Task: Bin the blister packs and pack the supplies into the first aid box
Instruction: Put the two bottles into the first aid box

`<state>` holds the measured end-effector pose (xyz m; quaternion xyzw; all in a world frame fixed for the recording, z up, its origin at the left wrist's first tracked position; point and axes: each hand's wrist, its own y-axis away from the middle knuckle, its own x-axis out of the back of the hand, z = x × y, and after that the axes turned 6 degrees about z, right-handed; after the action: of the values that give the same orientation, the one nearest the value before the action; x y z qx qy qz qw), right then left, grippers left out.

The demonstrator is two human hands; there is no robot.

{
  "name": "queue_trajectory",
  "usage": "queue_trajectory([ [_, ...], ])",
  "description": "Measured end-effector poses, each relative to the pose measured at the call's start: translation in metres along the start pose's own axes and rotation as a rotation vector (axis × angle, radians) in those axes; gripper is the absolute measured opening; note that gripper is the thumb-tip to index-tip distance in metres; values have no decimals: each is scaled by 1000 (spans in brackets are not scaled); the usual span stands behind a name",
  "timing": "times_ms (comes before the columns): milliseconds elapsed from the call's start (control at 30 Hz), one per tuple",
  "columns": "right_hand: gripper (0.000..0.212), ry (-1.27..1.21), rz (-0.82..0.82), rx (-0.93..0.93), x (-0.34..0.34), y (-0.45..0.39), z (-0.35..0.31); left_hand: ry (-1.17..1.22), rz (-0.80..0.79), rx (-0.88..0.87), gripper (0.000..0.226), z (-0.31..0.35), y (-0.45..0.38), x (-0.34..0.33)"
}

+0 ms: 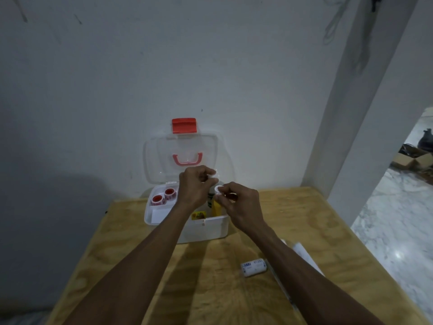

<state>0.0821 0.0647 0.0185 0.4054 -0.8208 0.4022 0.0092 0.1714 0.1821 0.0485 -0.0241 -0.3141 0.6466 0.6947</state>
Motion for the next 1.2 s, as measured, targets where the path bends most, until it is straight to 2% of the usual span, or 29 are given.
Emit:
queue_trajectory([
  [267, 21, 157, -63, -39, -2, -2, 0, -79, -93, -69, 24, -7, -3, 2],
  [467, 19, 148, -83, -134, 0, -3, 2, -77, -116, -93, 23, -13, 0, 5],
  [833, 16, 66, -49, -164, 6, 5, -12, -117, -109, -144, 26, -12, 10, 8],
  [1100, 29, 99, -95, -190, 7, 5, -17, -194, -107, -207, 32, -13, 13, 16],
  [1200, 30, 114, -90, -182, 18, 3, -20, -180, -47, -191, 36, -8, 17, 26],
])
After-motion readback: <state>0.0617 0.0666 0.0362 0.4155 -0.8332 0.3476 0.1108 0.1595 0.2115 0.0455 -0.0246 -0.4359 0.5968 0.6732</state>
